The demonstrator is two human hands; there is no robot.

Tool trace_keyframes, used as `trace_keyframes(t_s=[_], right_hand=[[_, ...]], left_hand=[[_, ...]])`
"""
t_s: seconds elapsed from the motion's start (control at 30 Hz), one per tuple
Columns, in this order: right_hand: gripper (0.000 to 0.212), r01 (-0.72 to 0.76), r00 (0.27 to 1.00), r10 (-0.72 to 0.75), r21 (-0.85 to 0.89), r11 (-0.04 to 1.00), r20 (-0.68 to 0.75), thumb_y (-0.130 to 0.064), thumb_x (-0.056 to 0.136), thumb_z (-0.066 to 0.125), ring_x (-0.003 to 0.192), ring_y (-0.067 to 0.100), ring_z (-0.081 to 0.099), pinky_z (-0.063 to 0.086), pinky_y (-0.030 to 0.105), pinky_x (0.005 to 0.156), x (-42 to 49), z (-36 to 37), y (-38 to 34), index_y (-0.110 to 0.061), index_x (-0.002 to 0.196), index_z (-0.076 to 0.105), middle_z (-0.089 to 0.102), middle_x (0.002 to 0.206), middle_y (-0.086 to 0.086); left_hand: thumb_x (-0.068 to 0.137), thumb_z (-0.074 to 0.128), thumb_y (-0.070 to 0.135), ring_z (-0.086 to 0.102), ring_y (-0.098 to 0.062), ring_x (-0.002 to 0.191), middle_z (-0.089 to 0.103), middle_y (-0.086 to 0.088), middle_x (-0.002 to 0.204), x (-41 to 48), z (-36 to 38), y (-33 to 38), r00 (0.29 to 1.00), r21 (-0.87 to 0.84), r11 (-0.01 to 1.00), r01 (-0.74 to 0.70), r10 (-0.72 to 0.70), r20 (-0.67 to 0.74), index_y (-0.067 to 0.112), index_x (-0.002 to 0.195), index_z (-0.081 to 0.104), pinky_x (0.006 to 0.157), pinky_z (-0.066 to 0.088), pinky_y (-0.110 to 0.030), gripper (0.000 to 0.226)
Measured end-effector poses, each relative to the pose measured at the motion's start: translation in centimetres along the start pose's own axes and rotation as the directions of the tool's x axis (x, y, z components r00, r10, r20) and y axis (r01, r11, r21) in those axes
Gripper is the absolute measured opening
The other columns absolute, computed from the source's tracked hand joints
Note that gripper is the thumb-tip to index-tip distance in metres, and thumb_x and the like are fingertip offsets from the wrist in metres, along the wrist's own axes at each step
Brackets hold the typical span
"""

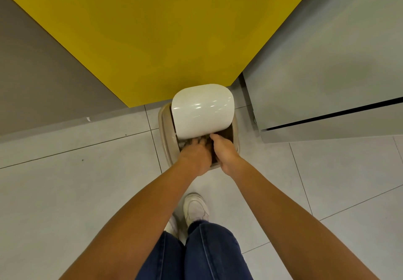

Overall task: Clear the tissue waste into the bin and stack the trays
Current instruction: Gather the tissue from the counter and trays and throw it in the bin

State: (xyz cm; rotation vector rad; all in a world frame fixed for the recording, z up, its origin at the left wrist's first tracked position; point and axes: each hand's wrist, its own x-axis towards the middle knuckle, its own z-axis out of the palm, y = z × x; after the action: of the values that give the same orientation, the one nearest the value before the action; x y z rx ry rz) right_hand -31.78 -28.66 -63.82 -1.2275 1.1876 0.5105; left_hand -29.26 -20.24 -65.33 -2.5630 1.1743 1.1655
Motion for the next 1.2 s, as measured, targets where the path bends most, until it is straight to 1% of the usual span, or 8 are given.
trace_keyframes(t_s=[0.33, 0.4, 0.57, 0.73, 0.87, 1.0, 1.1, 1.2], right_hand=[[0.039, -0.012, 1.0, 0.016, -0.168, 0.986, 0.023, -0.033, 0.099, 0.036, 0.111, 0.023, 0.054, 0.044, 0.033, 0.097, -3.8, 0.8, -1.8, -0.011, 0.127, 0.052, 0.059, 0.123, 0.011], [0.04, -0.041, 0.999, 0.043, -0.154, 0.987, 0.012, -0.035, 0.098, 0.038, 0.11, 0.022, 0.054, 0.044, 0.03, 0.091, -5.6, 1.0, -2.5, -0.012, 0.128, 0.052, 0.058, 0.123, 0.009], [0.046, -0.054, 0.999, 0.054, -0.157, 0.986, -0.003, -0.037, 0.096, 0.045, 0.121, 0.024, 0.047, 0.038, 0.033, 0.101, -11.4, 1.0, -4.9, -0.015, 0.137, 0.043, 0.05, 0.133, 0.006], [0.046, 0.007, 1.0, -0.006, -0.271, 0.963, 0.005, -0.036, 0.097, 0.043, 0.131, 0.024, 0.039, 0.033, 0.038, 0.109, -18.8, 0.9, -8.3, -0.018, 0.139, 0.043, 0.042, 0.143, 0.007], [0.043, 0.119, 0.992, -0.128, -0.401, 0.908, 0.006, -0.036, 0.097, 0.039, 0.13, 0.026, 0.041, 0.032, 0.043, 0.111, -25.1, 1.4, -10.8, -0.016, 0.136, 0.047, 0.045, 0.143, 0.006], [0.039, 0.258, 0.962, -0.269, -0.458, 0.85, 0.044, -0.03, 0.097, 0.039, 0.125, 0.025, 0.045, 0.034, 0.035, 0.104, -31.5, 2.2, -13.4, -0.016, 0.131, 0.051, 0.049, 0.138, 0.006], [0.036, 0.416, 0.9, -0.426, -0.483, 0.771, 0.096, -0.023, 0.097, 0.037, 0.119, 0.027, 0.049, 0.037, 0.035, 0.095, -35.9, 2.9, -15.5, -0.005, 0.123, 0.055, 0.054, 0.132, 0.012], [0.032, 0.575, 0.802, -0.571, -0.479, 0.663, 0.173, -0.02, 0.098, 0.041, 0.116, 0.021, 0.051, 0.037, 0.024, 0.086, -39.7, 3.8, -17.4, -0.003, 0.119, 0.058, 0.057, 0.126, 0.008]], left_hand=[[0.093, 0.049, 0.013, 0.053, -0.024, 0.111, 0.055, -0.009, 0.121, -4.8, -3.0, -1.4, 0.942, -0.198, 0.977, -0.085, 0.014, -0.335, 0.008, 0.127, 0.052, 0.087, 0.05, -0.034, 0.034], [0.092, 0.049, 0.012, 0.054, -0.026, 0.107, 0.057, -0.009, 0.116, -6.8, -4.3, -1.7, 0.929, -0.264, 0.961, -0.082, -0.022, -0.369, 0.009, 0.122, 0.055, 0.081, 0.05, -0.035, 0.031], [0.089, 0.05, 0.01, 0.058, -0.025, 0.102, 0.06, -0.007, 0.114, -12.5, -8.3, -1.7, 0.892, -0.419, 0.908, -0.027, -0.167, -0.421, 0.013, 0.117, 0.061, 0.073, 0.048, -0.033, 0.03], [0.09, 0.051, 0.012, 0.061, -0.024, 0.099, 0.062, -0.006, 0.115, -19.3, -12.8, -1.3, 0.855, -0.543, 0.84, -0.011, -0.274, -0.441, 0.016, 0.115, 0.063, 0.08, 0.051, -0.035, 0.028], [0.089, 0.054, 0.013, 0.061, -0.024, 0.094, 0.064, -0.006, 0.111, -25.1, -16.7, -0.7, 0.808, -0.597, 0.802, -0.033, -0.33, -0.488, 0.015, 0.112, 0.064, 0.08, 0.049, -0.034, 0.025], [0.088, 0.055, 0.015, 0.06, -0.022, 0.092, 0.065, -0.005, 0.102, -30.8, -20.7, -0.4, 0.763, -0.635, 0.771, -0.052, -0.379, -0.523, 0.016, 0.11, 0.065, 0.077, 0.048, -0.032, 0.024], [0.086, 0.057, 0.015, 0.058, -0.018, 0.088, 0.065, -0.004, 0.1, -34.8, -23.5, -0.5, 0.714, -0.635, 0.769, -0.078, -0.402, -0.574, 0.015, 0.107, 0.066, 0.074, 0.047, -0.029, 0.022], [0.085, 0.059, 0.018, 0.055, -0.012, 0.082, 0.064, -0.001, 0.097, -38.5, -25.9, -1.0, 0.654, -0.627, 0.774, -0.089, -0.429, -0.622, 0.017, 0.104, 0.066, 0.074, 0.046, -0.028, 0.02]])
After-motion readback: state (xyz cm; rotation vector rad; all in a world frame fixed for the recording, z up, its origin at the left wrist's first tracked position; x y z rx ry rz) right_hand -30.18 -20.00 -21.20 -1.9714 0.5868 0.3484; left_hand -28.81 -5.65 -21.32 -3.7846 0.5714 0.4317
